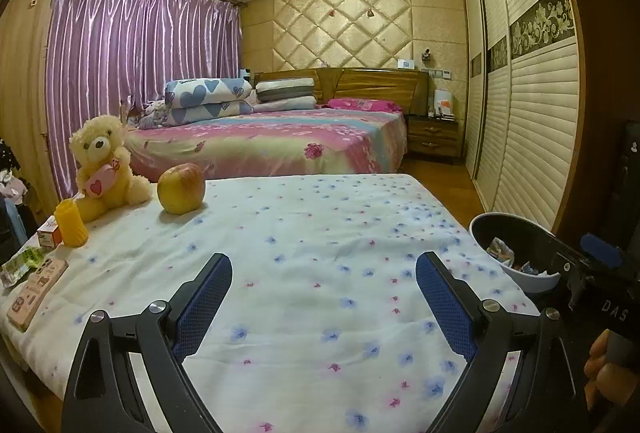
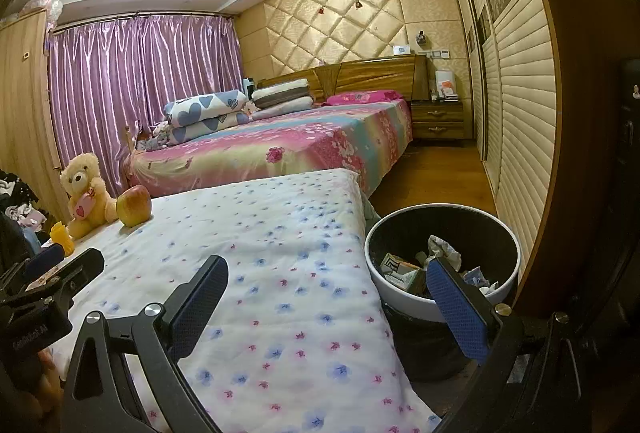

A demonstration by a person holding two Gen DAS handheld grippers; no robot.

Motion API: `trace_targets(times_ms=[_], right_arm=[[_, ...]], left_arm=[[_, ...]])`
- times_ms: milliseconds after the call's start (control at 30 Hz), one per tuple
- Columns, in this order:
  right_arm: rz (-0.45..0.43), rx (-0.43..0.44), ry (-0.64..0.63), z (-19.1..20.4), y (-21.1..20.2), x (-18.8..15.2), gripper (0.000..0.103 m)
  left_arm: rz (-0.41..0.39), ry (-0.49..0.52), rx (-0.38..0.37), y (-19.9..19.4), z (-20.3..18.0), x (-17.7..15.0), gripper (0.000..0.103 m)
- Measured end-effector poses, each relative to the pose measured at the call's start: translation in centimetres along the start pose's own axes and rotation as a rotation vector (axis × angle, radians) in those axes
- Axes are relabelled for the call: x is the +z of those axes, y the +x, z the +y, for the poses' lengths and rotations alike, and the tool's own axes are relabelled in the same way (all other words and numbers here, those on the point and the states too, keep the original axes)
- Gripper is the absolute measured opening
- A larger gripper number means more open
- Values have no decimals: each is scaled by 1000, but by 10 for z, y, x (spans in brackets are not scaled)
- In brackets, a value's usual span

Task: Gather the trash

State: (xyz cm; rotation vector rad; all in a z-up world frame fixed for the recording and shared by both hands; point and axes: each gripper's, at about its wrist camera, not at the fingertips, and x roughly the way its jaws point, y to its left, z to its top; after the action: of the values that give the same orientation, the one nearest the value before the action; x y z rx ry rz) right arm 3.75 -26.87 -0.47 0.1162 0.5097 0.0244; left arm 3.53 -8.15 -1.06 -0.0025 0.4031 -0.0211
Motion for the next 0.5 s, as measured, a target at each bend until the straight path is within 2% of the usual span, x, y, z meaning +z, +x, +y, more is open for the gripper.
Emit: trace_targets(times_ms=[500], right_arm=[[9,1,-6,3,-1,-1,100]], left_arm=[[8,-7,2,1,6,0,94]])
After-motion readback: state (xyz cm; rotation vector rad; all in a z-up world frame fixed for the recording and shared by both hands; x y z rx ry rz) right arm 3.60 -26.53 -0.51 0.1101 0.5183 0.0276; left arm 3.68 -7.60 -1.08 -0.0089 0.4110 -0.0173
